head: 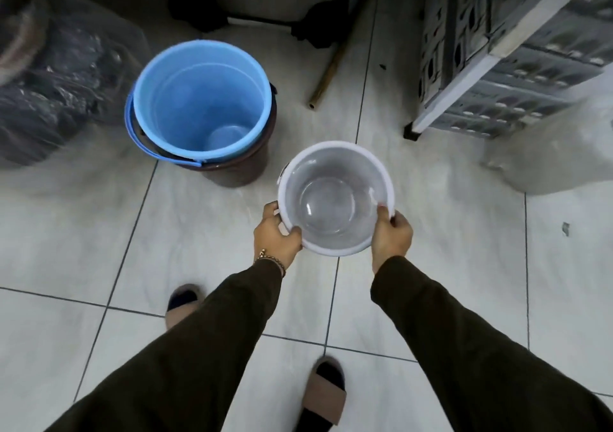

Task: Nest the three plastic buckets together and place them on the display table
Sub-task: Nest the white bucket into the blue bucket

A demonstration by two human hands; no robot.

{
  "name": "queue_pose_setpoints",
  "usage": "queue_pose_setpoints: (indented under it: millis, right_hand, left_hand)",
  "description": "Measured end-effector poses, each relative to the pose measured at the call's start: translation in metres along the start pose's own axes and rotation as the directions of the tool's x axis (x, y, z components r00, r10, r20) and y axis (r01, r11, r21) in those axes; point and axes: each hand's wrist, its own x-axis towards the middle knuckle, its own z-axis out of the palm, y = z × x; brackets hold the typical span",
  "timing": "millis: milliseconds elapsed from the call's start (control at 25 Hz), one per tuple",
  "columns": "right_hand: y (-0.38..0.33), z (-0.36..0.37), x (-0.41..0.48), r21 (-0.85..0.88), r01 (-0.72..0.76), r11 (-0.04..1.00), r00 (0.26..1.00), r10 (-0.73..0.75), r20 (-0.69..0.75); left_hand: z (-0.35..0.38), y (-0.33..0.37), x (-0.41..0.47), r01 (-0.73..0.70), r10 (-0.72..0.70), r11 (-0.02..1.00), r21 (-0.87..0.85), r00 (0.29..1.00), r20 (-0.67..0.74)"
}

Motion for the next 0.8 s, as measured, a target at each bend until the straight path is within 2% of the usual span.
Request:
queue_pose_setpoints:
  millis: [160,280,360,480,560,720,800]
  right_hand:
    - [-0.100,-0.005,-0.016,0.007,0.322,0.947,0.947,-0.322,0.009]
    - [-0.161,0.013,-0.031,0.000,0.539,0.842,0.837,-0.535,0.116]
    - [-0.198,0.042,-0.053,-0.004,0.617,0.787,0.773,-0.605,0.189]
    - [-0.231,0.095,-0.087,0.052,0.633,0.772,0.737,-0.622,0.264]
    - [-0.235,0.131,-0.101,0.049,0.619,0.783,0.742,-0.605,0.288]
    - [-0.215,0.194,-0.110,-0.065,0.574,0.816,0.775,-0.515,0.367]
    - [-0.197,0.214,-0.106,-0.170,0.548,0.819,0.806,-0.463,0.369]
  left_hand:
    - [-0.001,0.078,-0.021,-0.143,0.125,0.960,-0.242,0.988,-0.090]
    - [-0.026,0.124,-0.023,-0.231,0.171,0.902,-0.365,0.967,-0.190]
    - [-0.062,0.156,-0.021,-0.291,0.199,0.882,-0.370,0.943,-0.267]
    - [-0.125,0.183,-0.005,-0.352,0.238,0.882,-0.314,0.907,-0.349]
    - [-0.164,0.186,0.016,-0.349,0.230,0.878,-0.327,0.908,-0.350]
    - [-0.219,0.171,0.066,-0.169,0.087,0.949,-0.265,0.951,-0.297]
    - [-0.232,0.155,0.091,-0.058,0.027,0.992,-0.114,0.966,-0.256]
